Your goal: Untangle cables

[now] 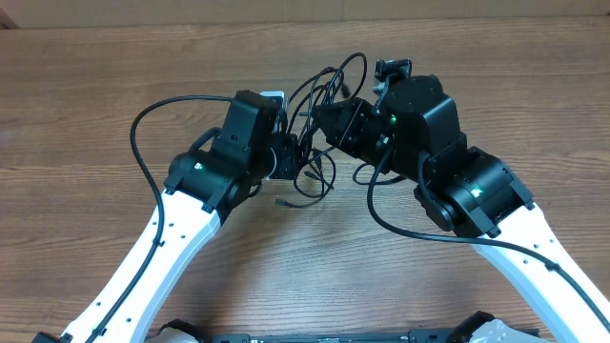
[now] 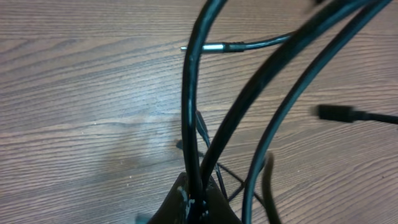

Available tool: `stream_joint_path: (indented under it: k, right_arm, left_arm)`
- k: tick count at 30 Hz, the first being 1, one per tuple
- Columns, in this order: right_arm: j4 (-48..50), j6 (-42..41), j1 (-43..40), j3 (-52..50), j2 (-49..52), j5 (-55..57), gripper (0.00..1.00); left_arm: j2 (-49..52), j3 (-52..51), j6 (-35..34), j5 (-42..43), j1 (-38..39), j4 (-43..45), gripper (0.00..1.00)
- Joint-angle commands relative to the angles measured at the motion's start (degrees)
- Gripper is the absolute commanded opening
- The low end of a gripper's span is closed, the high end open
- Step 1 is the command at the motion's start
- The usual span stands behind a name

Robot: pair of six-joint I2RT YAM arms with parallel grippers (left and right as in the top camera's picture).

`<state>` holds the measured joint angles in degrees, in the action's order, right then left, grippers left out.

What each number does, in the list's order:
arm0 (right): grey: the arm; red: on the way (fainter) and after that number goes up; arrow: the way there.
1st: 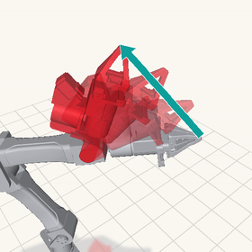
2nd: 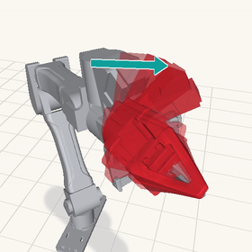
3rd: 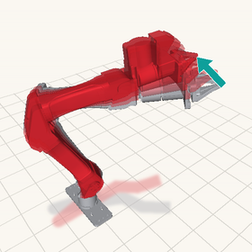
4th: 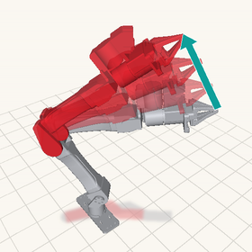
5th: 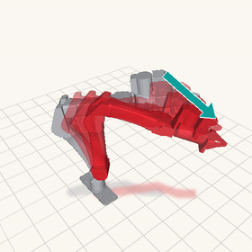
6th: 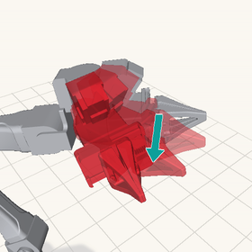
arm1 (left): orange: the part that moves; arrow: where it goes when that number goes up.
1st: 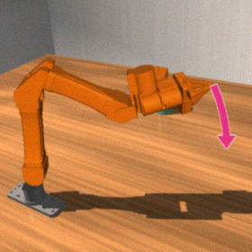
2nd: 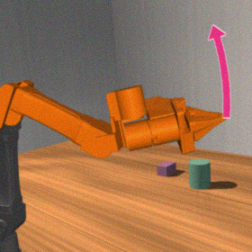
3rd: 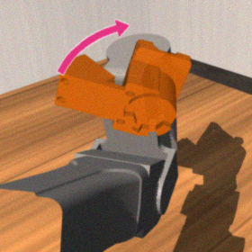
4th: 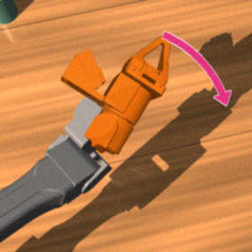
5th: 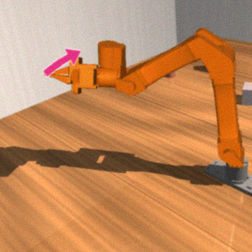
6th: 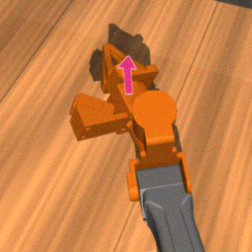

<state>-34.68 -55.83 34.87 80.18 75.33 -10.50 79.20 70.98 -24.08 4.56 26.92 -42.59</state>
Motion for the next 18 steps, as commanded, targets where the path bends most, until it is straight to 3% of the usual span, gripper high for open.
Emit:
stream_joint_path:
  k: [1, 18]
  right_arm:
    - [2.1, -0.8, -0.6, 0.9, -2.6, 0.8, 0.04]
    - [7.5, -1.3, -0.6, 0.9, -3.0, 2.1, 0.04]
  left_arm:
    - [1.4, -0.8, -0.4, 0.2, 0.1, -0.4, 0.07]
    - [2.9, -1.3, -0.4, 1.6, 0.1, -0.4, 0.07]
